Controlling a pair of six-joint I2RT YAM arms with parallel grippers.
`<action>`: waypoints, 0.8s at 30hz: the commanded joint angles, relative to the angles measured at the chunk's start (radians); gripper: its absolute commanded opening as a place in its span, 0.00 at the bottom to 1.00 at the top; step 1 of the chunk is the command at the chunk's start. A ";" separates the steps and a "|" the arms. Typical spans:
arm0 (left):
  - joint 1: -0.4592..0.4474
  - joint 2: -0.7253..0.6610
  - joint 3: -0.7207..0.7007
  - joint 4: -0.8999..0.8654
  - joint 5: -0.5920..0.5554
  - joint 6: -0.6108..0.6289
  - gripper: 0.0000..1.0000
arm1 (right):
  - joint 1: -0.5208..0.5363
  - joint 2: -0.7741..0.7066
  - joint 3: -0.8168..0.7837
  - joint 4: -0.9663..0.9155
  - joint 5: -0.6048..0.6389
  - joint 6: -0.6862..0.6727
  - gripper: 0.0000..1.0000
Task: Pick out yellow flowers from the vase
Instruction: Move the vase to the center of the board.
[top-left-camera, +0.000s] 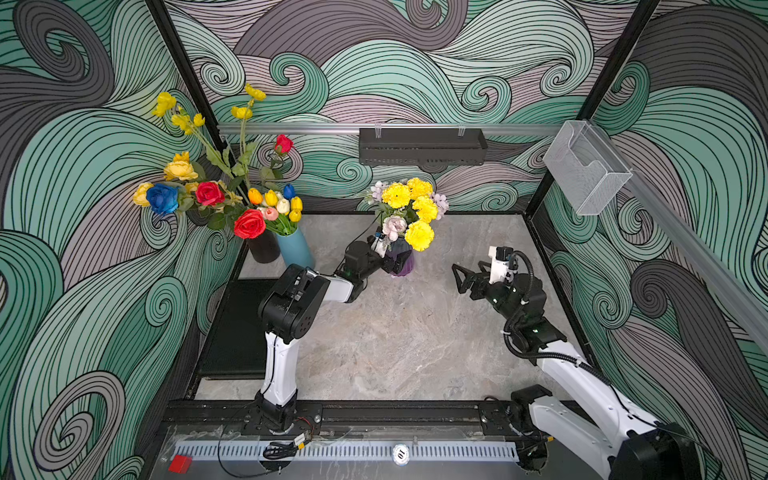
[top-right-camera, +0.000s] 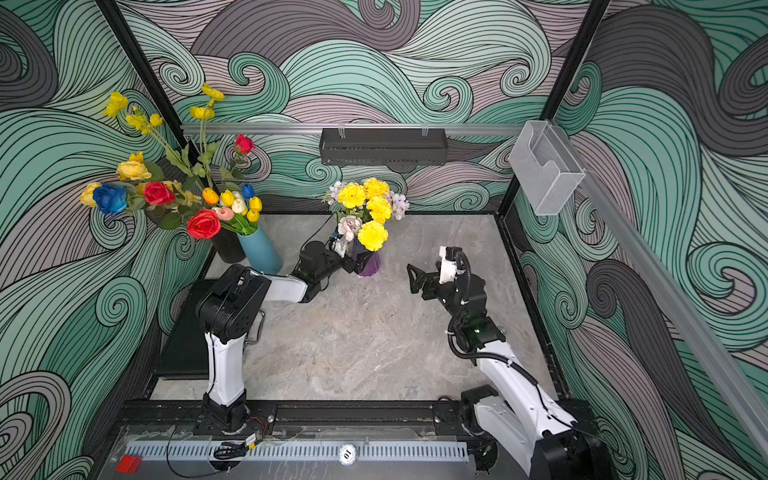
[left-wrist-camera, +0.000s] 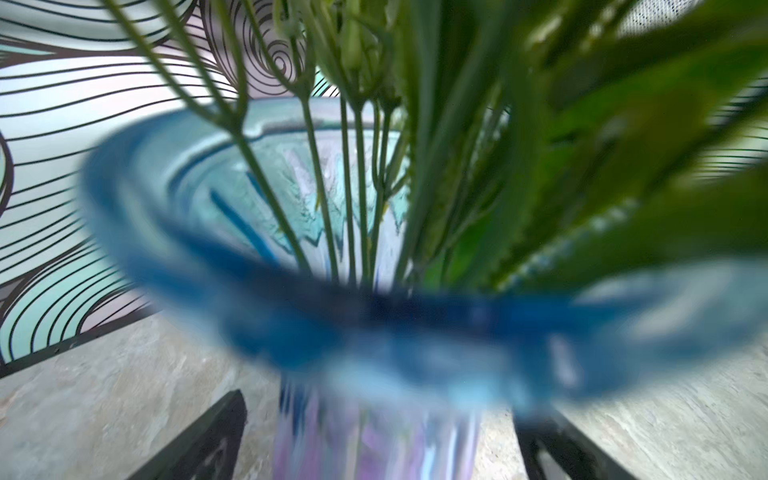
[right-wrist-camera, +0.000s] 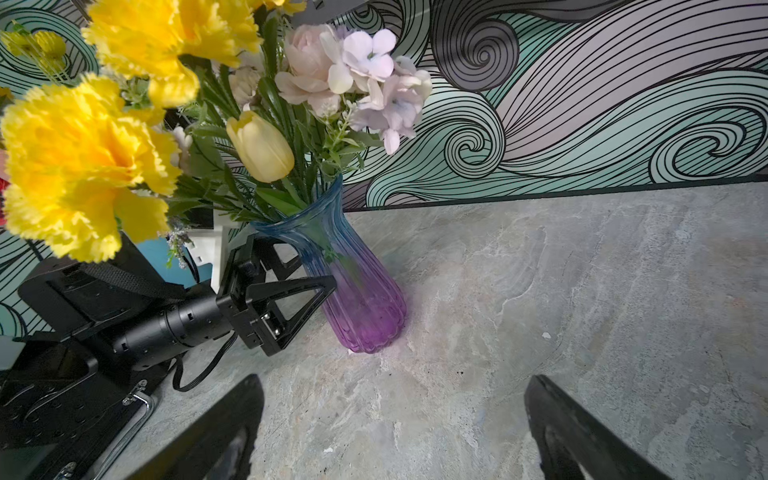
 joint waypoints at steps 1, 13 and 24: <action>0.001 -0.056 -0.020 0.057 -0.038 -0.013 0.99 | 0.006 -0.007 0.022 0.021 0.023 -0.014 0.97; 0.017 -0.107 -0.107 0.051 -0.160 -0.108 0.99 | 0.081 0.062 -0.019 0.183 -0.035 -0.065 0.90; 0.034 -0.186 -0.211 0.047 -0.196 -0.163 0.99 | 0.221 0.281 0.027 0.445 -0.021 -0.104 0.80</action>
